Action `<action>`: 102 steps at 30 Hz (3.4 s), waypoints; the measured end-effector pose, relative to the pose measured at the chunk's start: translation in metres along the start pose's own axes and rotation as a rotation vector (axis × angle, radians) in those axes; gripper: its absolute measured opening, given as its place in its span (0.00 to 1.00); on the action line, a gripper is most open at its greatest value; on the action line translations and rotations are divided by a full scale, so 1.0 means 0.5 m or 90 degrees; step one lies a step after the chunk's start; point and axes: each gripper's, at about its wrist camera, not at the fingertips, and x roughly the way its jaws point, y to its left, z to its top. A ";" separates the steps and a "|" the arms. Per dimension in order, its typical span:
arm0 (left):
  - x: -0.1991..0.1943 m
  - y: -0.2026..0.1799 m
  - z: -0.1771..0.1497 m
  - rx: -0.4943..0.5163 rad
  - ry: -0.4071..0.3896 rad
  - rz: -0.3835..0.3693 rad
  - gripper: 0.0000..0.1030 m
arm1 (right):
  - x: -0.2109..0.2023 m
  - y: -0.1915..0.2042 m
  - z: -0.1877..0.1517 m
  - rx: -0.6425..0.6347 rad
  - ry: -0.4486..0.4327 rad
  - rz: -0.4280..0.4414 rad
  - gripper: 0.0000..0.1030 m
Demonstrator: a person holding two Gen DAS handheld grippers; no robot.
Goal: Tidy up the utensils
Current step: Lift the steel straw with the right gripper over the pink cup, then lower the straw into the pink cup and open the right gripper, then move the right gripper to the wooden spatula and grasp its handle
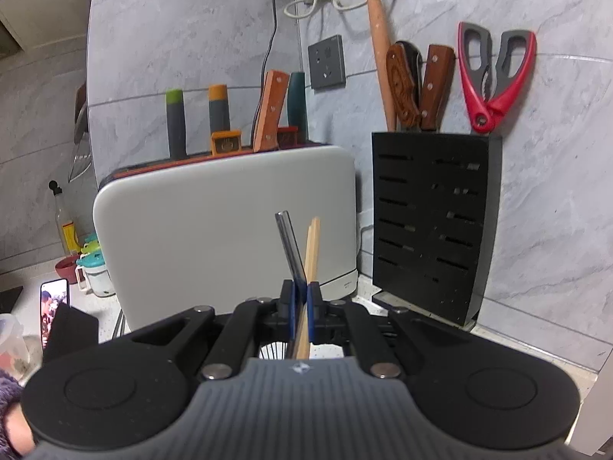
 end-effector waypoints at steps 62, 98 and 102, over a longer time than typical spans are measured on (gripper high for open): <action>0.001 -0.004 0.002 -0.002 -0.001 0.002 0.87 | 0.182 -0.166 -0.149 0.184 0.343 -0.061 0.15; 0.001 -0.004 0.002 -0.002 -0.001 0.002 0.87 | 0.230 -0.145 -0.174 0.084 0.393 -0.052 0.00; 0.001 -0.005 0.003 -0.002 -0.001 0.002 0.88 | 0.226 -0.139 -0.169 0.090 0.390 -0.041 0.00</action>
